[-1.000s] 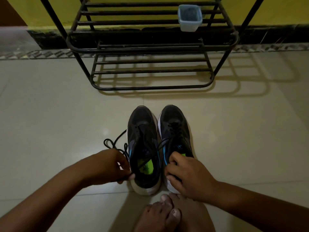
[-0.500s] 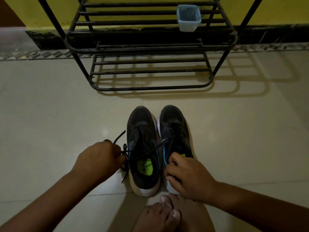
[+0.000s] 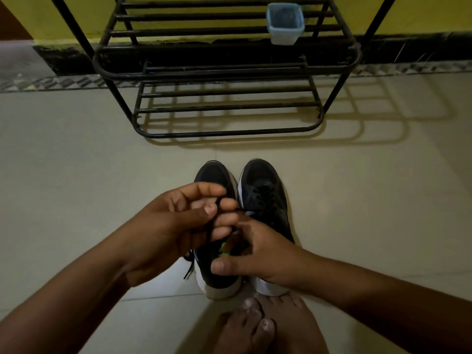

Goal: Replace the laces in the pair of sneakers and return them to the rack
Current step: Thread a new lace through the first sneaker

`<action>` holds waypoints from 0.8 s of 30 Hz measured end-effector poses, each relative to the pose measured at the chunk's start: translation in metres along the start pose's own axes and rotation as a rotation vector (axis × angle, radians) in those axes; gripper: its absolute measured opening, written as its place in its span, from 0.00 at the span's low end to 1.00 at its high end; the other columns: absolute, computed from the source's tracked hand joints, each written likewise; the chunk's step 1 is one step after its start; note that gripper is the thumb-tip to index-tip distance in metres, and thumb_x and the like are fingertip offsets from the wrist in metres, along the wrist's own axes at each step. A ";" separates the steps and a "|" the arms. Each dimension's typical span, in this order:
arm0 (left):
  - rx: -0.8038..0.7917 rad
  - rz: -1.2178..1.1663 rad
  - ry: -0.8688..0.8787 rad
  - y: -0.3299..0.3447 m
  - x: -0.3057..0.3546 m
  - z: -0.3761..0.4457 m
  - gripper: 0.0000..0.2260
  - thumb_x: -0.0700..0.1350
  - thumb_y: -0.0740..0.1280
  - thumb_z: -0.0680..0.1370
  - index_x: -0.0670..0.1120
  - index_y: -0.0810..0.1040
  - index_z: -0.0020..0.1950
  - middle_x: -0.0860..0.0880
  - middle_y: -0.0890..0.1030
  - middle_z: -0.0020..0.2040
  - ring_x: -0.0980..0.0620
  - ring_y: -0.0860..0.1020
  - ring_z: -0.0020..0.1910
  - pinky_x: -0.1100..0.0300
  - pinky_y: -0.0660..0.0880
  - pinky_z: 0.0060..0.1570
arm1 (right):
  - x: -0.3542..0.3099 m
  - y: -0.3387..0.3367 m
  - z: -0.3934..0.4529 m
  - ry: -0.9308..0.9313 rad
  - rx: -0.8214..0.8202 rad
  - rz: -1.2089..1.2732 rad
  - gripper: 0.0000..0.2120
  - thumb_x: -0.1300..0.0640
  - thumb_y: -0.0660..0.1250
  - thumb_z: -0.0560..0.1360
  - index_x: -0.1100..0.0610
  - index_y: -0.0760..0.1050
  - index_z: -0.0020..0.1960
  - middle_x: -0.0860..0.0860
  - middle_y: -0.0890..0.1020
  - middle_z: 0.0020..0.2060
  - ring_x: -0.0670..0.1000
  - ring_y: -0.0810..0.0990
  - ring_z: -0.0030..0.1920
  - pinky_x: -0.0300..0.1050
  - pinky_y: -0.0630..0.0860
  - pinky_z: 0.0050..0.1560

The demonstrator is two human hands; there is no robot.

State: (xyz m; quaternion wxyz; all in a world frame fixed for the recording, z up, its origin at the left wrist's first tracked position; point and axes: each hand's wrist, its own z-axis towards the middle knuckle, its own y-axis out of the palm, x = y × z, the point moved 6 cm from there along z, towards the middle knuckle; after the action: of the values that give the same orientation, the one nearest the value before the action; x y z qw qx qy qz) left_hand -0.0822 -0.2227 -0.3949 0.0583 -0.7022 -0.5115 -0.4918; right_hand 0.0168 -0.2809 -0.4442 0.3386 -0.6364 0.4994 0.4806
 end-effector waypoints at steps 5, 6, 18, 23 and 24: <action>-0.016 0.036 0.146 0.019 0.003 0.000 0.17 0.33 0.62 0.70 0.44 0.77 0.57 0.44 0.83 0.46 0.48 0.83 0.48 0.61 0.80 0.41 | 0.000 0.017 -0.007 0.091 -0.142 0.325 0.07 0.59 0.66 0.74 0.49 0.79 0.49 0.45 0.82 0.43 0.46 0.79 0.44 0.42 0.74 0.43; -0.014 0.075 0.187 0.020 0.005 0.000 0.17 0.33 0.62 0.70 0.44 0.77 0.58 0.44 0.83 0.46 0.48 0.83 0.48 0.62 0.79 0.41 | 0.000 0.016 -0.009 0.101 -0.142 0.369 0.06 0.59 0.64 0.75 0.50 0.79 0.45 0.46 0.82 0.40 0.46 0.78 0.40 0.39 0.73 0.40; 0.286 1.189 0.224 -0.017 -0.006 0.025 0.07 0.45 0.69 0.75 0.57 0.77 0.41 0.56 0.81 0.36 0.61 0.80 0.34 0.74 0.72 0.32 | 0.012 -0.084 -0.021 0.235 0.375 -0.220 0.08 0.58 0.71 0.73 0.56 0.79 0.35 0.49 0.78 0.25 0.46 0.74 0.26 0.39 0.71 0.30; 0.336 1.666 0.328 0.003 -0.007 0.033 0.15 0.57 0.63 0.76 0.58 0.74 0.62 0.53 0.70 0.57 0.52 0.76 0.49 0.65 0.70 0.41 | -0.001 -0.097 -0.022 0.136 0.422 -0.576 0.05 0.60 0.69 0.74 0.53 0.80 0.40 0.42 0.77 0.29 0.34 0.75 0.30 0.27 0.68 0.34; 0.358 1.689 0.401 0.009 -0.004 0.033 0.18 0.58 0.64 0.76 0.58 0.72 0.66 0.52 0.68 0.62 0.50 0.75 0.53 0.63 0.71 0.43 | -0.004 -0.097 -0.022 0.113 0.420 -0.631 0.04 0.60 0.69 0.74 0.53 0.81 0.42 0.40 0.77 0.30 0.32 0.75 0.33 0.25 0.68 0.35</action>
State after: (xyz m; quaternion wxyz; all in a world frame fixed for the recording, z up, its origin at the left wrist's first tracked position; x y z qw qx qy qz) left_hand -0.0538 -0.2102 -0.4109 0.5997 -0.7262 0.1283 -0.3109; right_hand 0.1162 -0.2732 -0.4388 0.5649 -0.7010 0.3847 0.2039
